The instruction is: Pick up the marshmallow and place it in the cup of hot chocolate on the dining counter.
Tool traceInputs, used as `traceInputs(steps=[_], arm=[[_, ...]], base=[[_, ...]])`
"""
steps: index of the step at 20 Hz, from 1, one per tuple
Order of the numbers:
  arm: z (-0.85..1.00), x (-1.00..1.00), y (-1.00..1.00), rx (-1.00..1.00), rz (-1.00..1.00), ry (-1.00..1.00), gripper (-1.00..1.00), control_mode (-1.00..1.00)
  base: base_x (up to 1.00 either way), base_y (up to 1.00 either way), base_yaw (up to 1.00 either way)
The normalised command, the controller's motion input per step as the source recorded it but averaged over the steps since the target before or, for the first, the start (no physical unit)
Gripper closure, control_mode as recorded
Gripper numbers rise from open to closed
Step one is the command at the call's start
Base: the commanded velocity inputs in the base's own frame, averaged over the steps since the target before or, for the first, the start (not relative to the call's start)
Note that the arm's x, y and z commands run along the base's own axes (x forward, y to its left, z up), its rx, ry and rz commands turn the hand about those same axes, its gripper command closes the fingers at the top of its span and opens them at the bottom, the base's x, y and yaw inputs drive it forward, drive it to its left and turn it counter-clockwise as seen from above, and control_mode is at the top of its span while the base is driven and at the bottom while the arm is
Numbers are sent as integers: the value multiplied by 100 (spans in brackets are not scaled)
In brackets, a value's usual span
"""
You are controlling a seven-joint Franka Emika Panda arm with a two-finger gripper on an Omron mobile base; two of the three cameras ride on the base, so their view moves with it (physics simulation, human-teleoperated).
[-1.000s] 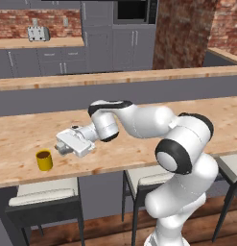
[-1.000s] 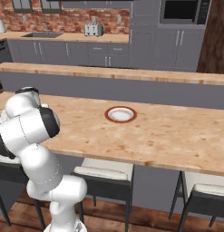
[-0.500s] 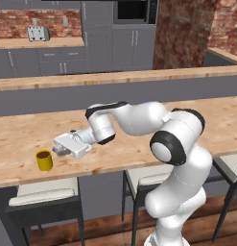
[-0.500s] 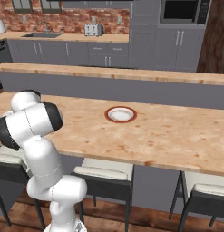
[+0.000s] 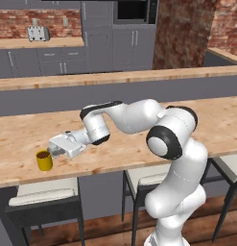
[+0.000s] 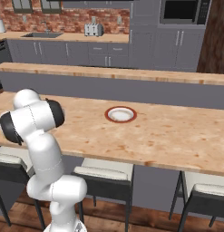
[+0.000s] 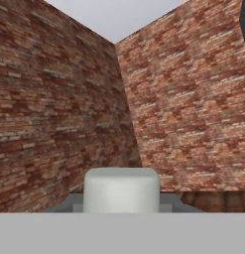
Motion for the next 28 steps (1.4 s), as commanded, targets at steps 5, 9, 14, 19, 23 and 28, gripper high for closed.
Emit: traceInputs(steps=[5,9,14,19,23,28], arm=[[-3,17,0,0,0,0,100,-100],[-5,14,0,0,0,0,100,-100],[-13,2,0,0,0,0,100,-100],[-12,10,3,0,0,0,100,-100],[-9,16,9,0,0,0,100,-100],[-15,7,9,-1,0,0,100,-100]], base=[[0,0,0],[0,0,0],[0,0,0],[0,0,0],[0,0,0],[0,0,0]])
